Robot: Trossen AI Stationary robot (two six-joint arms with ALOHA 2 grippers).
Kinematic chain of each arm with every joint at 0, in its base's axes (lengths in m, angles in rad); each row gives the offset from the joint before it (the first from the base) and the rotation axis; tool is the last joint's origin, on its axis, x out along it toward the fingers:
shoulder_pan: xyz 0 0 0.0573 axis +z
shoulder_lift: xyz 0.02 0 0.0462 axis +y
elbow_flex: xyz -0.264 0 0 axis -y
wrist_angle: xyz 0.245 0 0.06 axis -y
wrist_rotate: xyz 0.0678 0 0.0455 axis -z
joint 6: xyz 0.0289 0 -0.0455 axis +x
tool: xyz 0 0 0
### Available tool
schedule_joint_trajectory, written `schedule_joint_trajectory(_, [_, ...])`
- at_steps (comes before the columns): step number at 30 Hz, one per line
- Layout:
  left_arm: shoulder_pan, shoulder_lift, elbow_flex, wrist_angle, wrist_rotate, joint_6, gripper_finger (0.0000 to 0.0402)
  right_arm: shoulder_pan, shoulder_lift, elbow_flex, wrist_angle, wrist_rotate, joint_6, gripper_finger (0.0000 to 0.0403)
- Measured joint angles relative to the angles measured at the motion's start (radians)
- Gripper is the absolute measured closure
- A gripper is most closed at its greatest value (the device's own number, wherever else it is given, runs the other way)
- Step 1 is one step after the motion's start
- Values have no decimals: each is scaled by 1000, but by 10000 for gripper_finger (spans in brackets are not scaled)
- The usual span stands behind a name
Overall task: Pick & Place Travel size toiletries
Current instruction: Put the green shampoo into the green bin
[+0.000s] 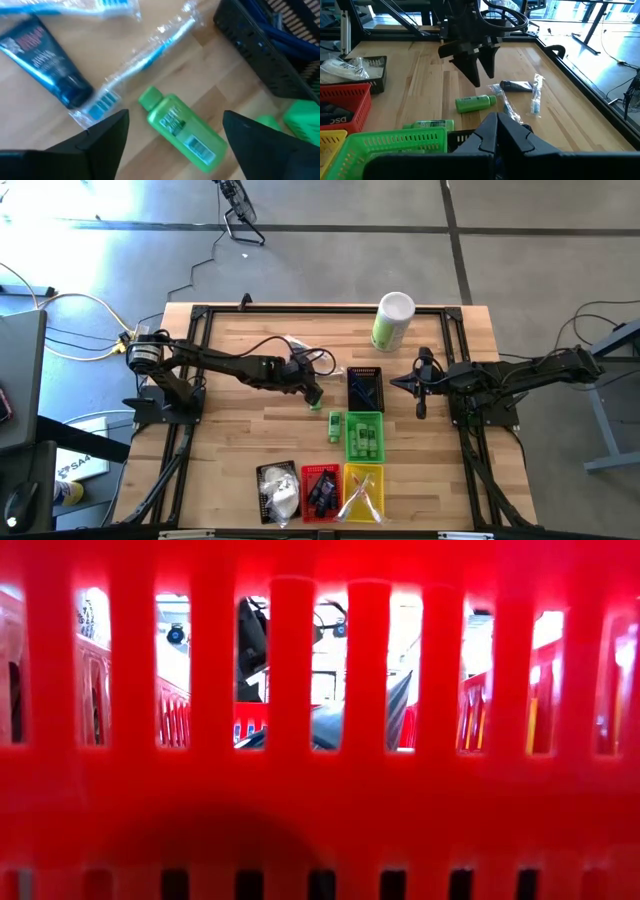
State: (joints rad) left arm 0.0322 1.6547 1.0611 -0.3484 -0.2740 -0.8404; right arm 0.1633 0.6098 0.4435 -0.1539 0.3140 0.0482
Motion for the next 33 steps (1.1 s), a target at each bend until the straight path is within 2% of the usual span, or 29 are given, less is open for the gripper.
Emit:
schedule_joint_trajectory(5, [0, 0, 0, 1, 24, -10, 69, 0, 0, 0, 0, 0, -15, 398])
schedule_joint_trajectory(8, [-7, 0, -1, 2, 22, -66, 69, 0, 0, 0, 0, 0, -16, 398])
schedule_joint_trajectory(17, [-30, 57, -8, 51, -28, -186, 69, 0, 0, 0, 0, -4, -19, 398])
schedule_joint_trajectory(22, [-33, 129, -6, 136, -22, -186, 69, 0, 0, -1, -2, -4, -19, 398])
schedule_joint_trajectory(33, [-33, 193, -5, 118, -16, -182, 69, 0, 0, -1, 2, -3, -26, 398])
